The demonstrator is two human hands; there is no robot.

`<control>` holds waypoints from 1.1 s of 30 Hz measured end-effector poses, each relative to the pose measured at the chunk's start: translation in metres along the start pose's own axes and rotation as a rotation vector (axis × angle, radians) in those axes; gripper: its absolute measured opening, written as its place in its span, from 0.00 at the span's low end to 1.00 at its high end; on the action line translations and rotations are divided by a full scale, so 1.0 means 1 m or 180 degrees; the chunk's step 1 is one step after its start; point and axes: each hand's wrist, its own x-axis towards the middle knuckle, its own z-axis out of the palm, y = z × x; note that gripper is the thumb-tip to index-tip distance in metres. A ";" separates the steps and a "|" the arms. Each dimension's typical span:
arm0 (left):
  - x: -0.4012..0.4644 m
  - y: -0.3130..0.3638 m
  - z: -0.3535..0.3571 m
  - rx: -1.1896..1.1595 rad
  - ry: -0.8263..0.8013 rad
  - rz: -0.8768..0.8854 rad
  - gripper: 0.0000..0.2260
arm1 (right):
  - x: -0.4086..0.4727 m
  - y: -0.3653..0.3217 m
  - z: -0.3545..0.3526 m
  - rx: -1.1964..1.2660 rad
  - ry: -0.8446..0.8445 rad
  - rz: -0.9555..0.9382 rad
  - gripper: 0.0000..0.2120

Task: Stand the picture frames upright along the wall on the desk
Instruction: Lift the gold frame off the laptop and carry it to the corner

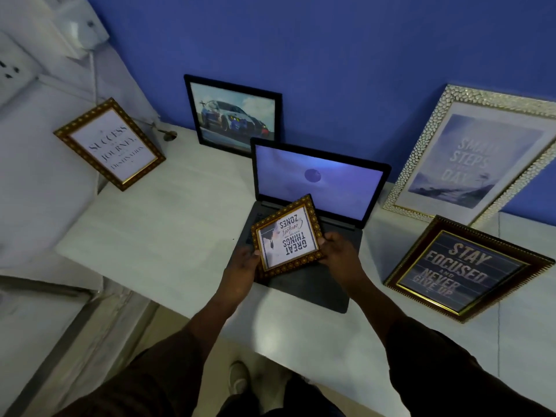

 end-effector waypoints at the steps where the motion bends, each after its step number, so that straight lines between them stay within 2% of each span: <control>1: -0.001 0.008 -0.009 0.0074 0.0079 0.0238 0.14 | 0.001 -0.010 0.003 -0.0204 -0.0036 -0.0154 0.08; 3: -0.003 0.024 -0.028 0.0069 0.0181 0.0625 0.11 | 0.001 -0.031 0.009 -0.0494 -0.0095 -0.0433 0.10; 7: 0.003 0.048 -0.074 0.0306 0.0329 0.1161 0.20 | -0.004 -0.076 0.027 -0.0950 -0.0100 -0.1060 0.11; 10: 0.007 0.060 -0.116 0.0662 0.0357 0.1660 0.21 | -0.015 -0.114 0.055 -0.1403 -0.0276 -0.1364 0.14; 14: 0.008 0.062 -0.180 0.1405 0.0034 0.2173 0.18 | -0.037 -0.159 0.113 -0.1710 -0.0600 -0.1621 0.13; 17: 0.000 0.051 -0.224 0.1687 -0.0468 0.2137 0.13 | -0.058 -0.192 0.157 -0.1849 -0.0788 -0.1820 0.11; 21: -0.004 0.018 -0.277 0.1370 -0.0638 0.2102 0.13 | -0.069 -0.209 0.211 -0.1717 -0.0956 -0.1755 0.09; 27: 0.001 -0.035 -0.332 0.0466 -0.0030 0.1785 0.16 | -0.062 -0.227 0.254 -0.0733 -0.1256 -0.1110 0.10; 31: 0.013 -0.065 -0.367 -0.0365 0.0540 0.1349 0.17 | -0.051 -0.223 0.262 -0.0989 -0.1426 -0.0827 0.13; 33: 0.020 -0.073 -0.375 -0.0808 0.0718 0.1108 0.19 | -0.045 -0.220 0.266 -0.0813 -0.1406 -0.0669 0.14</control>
